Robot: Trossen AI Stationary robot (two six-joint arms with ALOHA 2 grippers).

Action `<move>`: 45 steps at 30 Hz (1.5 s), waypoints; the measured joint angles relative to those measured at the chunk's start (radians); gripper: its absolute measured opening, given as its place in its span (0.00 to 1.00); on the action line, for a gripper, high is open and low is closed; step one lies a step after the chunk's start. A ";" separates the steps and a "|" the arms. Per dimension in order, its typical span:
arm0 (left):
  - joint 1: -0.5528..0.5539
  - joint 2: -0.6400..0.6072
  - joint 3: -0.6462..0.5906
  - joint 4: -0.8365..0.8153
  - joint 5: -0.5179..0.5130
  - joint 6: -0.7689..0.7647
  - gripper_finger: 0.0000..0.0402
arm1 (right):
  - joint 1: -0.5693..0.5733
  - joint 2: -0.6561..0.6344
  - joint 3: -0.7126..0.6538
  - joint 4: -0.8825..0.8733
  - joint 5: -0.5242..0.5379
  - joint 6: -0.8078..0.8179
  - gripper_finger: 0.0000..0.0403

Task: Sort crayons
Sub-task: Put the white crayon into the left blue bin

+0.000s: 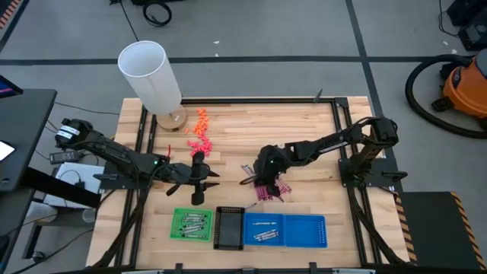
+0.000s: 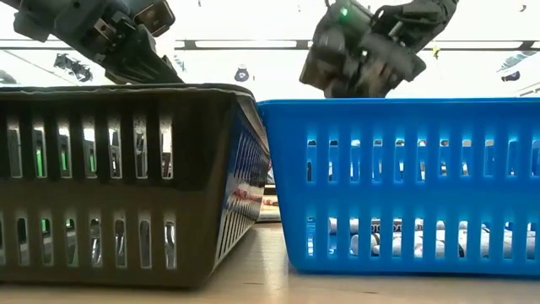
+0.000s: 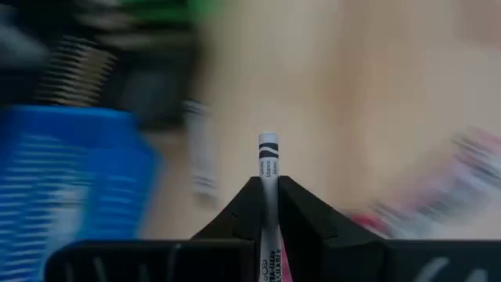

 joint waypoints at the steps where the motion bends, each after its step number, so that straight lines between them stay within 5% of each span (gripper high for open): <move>1: 0.000 0.000 0.000 0.001 -0.001 0.000 0.36 | 0.007 0.000 0.000 0.031 -0.063 0.009 0.11; 4: 0.000 0.000 0.000 0.003 -0.003 0.000 0.36 | 0.031 0.002 0.001 0.095 -0.200 0.054 0.11; 8: 0.000 0.000 0.000 0.032 -0.008 0.000 0.36 | 0.072 0.008 0.001 0.100 -0.247 0.115 0.11; 22: 0.000 0.000 0.000 0.111 -0.045 0.046 0.36 | 0.266 0.008 -0.002 0.095 -0.011 0.301 0.11; 29: 0.000 0.000 0.000 0.111 -0.046 0.044 0.36 | 0.307 0.008 -0.002 0.013 0.063 0.360 0.19; 37: -0.020 0.000 0.000 0.119 -0.046 0.005 0.36 | 0.257 -0.011 -0.002 0.001 0.011 0.396 0.29; 45: -0.050 0.000 0.000 0.119 -0.045 -0.009 0.36 | 0.165 -0.054 -0.001 -0.021 0.075 0.380 0.29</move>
